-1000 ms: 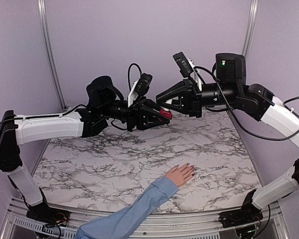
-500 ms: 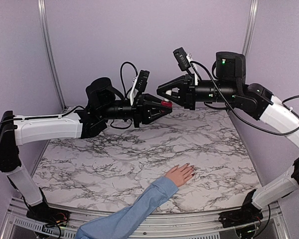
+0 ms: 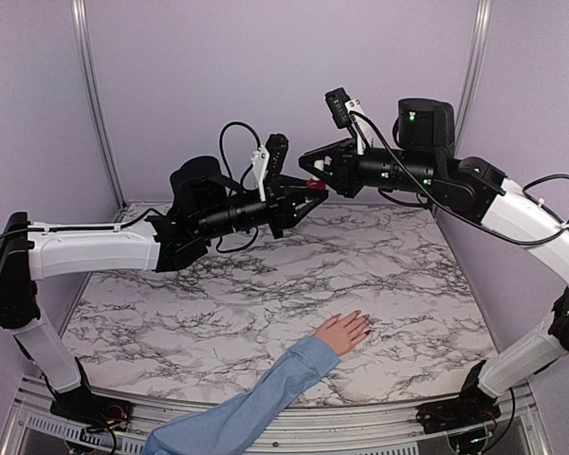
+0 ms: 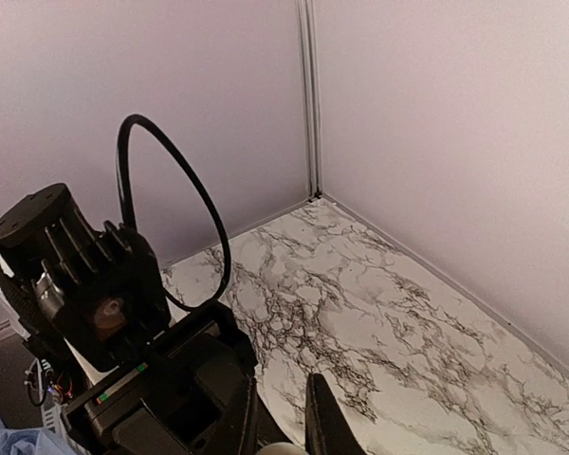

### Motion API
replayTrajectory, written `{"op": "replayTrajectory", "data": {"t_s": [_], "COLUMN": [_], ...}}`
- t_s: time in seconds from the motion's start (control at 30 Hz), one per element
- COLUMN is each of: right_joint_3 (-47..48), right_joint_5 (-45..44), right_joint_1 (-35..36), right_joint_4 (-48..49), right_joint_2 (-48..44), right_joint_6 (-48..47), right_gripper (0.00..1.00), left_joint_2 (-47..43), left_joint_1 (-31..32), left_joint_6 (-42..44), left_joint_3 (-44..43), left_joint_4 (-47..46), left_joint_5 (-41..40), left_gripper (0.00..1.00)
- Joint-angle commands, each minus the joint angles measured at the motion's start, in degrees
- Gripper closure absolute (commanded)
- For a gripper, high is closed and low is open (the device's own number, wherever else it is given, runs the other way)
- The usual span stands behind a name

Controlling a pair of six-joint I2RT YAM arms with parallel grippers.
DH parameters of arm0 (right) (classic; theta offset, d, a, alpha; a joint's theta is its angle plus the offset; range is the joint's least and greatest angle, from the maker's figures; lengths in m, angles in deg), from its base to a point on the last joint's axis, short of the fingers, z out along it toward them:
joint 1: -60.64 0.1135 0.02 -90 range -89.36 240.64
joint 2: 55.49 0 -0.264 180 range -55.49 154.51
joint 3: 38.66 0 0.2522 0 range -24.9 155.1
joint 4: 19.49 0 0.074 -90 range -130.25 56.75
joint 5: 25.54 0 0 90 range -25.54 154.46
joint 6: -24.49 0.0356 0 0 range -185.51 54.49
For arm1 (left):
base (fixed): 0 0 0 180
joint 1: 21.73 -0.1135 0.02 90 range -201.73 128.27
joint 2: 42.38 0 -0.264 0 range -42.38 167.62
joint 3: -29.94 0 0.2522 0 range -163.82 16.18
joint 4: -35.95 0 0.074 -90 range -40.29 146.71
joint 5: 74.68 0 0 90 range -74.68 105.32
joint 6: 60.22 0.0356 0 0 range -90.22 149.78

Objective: Paint the nails
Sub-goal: Screw the nail polish bottle cap onto the nail polish bottle.

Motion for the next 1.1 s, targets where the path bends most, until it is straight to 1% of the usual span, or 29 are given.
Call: {"op": "replayTrajectory", "data": {"t_s": [0.0,0.23,0.3,0.43,0.57,0.7,0.9,0.97,1.07], "right_joint_3": [0.8,-0.56,-0.97,-2.16,-2.17,-2.08,-2.84,-3.0,-2.77], "right_joint_5": [-4.36,-13.7,-18.62,-23.54,-25.66,-26.95,-25.75,-25.39,-24.64], "right_joint_1": [2.08,2.99,3.69,5.06,5.81,5.82,5.77,5.71,5.49], "right_joint_4": [-1.65,0.36,0.88,2.34,2.41,2.4,4.3,4.72,4.12], "right_joint_2": [2.18,3.21,3.5,4.24,4.74,4.18,2.1,1.41,0.8], "right_joint_6": [3.16,6.48,8.38,11.1,12.34,12.14,9.95,8.91,7.94], "right_gripper": [1.0,1.0,1.0,1.0,1.0,1.0,1.0,0.95,0.78], "left_joint_2": [1.32,5.88,7.24,9.91,11.79,11.36,8.73,7.51,5.37], "left_joint_1": [2.07,6.04,6.95,8.67,9.89,10.14,9.84,9.51,8.52], "left_joint_6": [4.22,11.32,12.07,15.17,18.0,17.28,17.0,16.64,14.84], "left_joint_3": [-0.86,-3.58,-4.46,-6.4,-7.65,-7.19,-4.56,-2.93,0.01], "left_joint_4": [-2.05,-2.04,-2.09,-2.04,-2.04,-2.12,-2.06,-2.11,-2.13], "left_joint_5": [-18.55,-35.38,-40.56,-46.9,-48.3,-48.33,-43.96,-42.09,-38.75], "left_gripper": [1.0,1.0,1.0,1.0,1.0,1.0,1.0,1.0,1.0]}}
